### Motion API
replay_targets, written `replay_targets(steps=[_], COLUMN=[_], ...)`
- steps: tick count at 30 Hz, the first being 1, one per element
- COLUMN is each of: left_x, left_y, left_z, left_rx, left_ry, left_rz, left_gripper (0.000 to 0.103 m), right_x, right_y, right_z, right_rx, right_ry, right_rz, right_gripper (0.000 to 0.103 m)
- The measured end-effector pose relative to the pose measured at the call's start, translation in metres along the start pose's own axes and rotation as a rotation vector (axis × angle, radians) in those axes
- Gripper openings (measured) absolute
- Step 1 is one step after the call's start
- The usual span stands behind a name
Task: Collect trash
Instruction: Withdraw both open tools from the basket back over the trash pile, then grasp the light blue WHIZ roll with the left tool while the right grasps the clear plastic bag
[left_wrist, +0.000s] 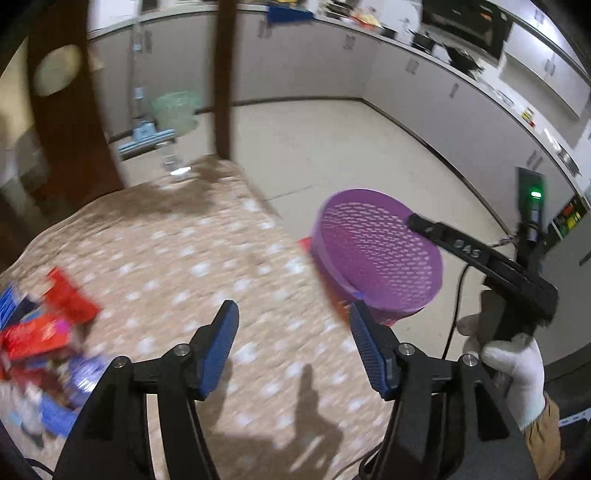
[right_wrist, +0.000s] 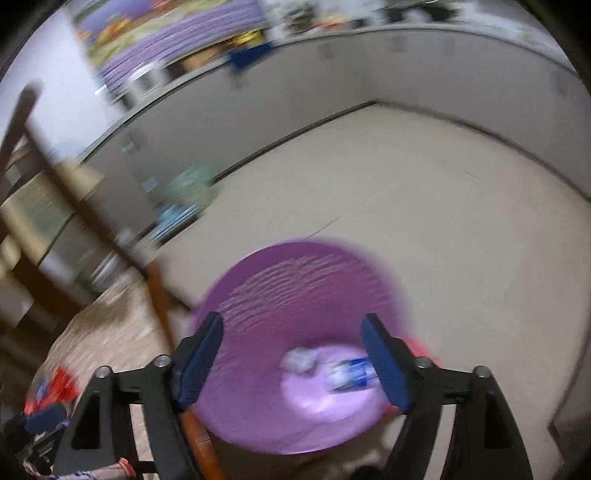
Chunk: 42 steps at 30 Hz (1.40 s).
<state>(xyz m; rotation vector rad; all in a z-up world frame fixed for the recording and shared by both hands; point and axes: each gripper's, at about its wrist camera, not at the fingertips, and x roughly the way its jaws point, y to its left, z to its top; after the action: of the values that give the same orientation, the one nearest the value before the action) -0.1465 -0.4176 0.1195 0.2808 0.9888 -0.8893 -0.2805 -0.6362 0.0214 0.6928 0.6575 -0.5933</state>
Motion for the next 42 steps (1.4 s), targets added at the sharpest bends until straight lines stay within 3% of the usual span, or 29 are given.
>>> replay_targets(steps=[2,5,10,13,18,19,22,26,28,30,31,33,35,39,42], left_x=[-0.013,-0.030,-0.061,-0.078,-0.096,-0.099,-0.107,-0.110,-0.110,-0.108,-0.106,-0.101,-0.098,-0.089,-0.086], left_y=[0.017,0.049,0.114,0.159,0.207,0.214,0.226,0.227,0.226,0.225,0.222,0.218,0.216,0.212,0.210], left_z=[-0.013,-0.043,-0.084,-0.108,-0.139,-0.145,-0.156,-0.164,-0.167,-0.168,-0.167,-0.167,-0.168,-0.170,-0.170], left_rx=[-0.037,-0.087,-0.210,-0.311,-0.442,-0.461,-0.477,-0.457,-0.458,-0.458,-0.452,-0.437,-0.426,-0.437,-0.419], left_ry=[-0.011,-0.025,-0.041,-0.047,-0.053,-0.056,-0.069,-0.073,-0.069,-0.065,-0.062,-0.057,-0.051,-0.034,-0.035], left_rz=[0.016,0.055,0.150,0.195,0.246,0.260,0.312,0.364,0.359,0.343,0.338,0.332,0.316,0.254,0.270], left_gripper=[0.061,0.061,0.061,0.062,0.062,0.062,0.062,0.063,0.063,0.063,0.063,0.063,0.064,0.064,0.064], right_x=[0.018,0.046,0.075,0.075,0.070,0.068,0.051,0.010,-0.013,-0.031,-0.036,-0.032,-0.016,0.011,0.019], right_y=[0.016,0.031,0.016,0.001,-0.013,-0.011,0.009,0.046,0.070,0.094,0.107,0.132,0.157,0.200,0.230], right_z=[-0.007,-0.019,-0.037,-0.036,-0.034,-0.034,-0.033,-0.023,-0.028,-0.037,-0.044,-0.049,-0.059,-0.082,-0.107], right_rx=[-0.026,-0.067,0.006,0.076,0.179,0.180,0.034,-0.132,-0.217,-0.289,-0.318,-0.358,-0.388,-0.445,-0.526], right_ry=[0.088,0.213,0.423,0.467,0.501,0.496,0.373,0.101,-0.054,-0.194,-0.239,-0.198,-0.074,0.127,0.201], right_rz=[0.060,0.000,0.070,0.149,0.354,0.374,0.182,0.075,0.056,0.087,0.138,0.220,0.310,0.453,0.504], right_gripper=[0.073,0.055,0.052,0.047,0.045,0.046,0.050,0.056,0.069,0.099,0.103,0.103,0.102,0.088,0.088])
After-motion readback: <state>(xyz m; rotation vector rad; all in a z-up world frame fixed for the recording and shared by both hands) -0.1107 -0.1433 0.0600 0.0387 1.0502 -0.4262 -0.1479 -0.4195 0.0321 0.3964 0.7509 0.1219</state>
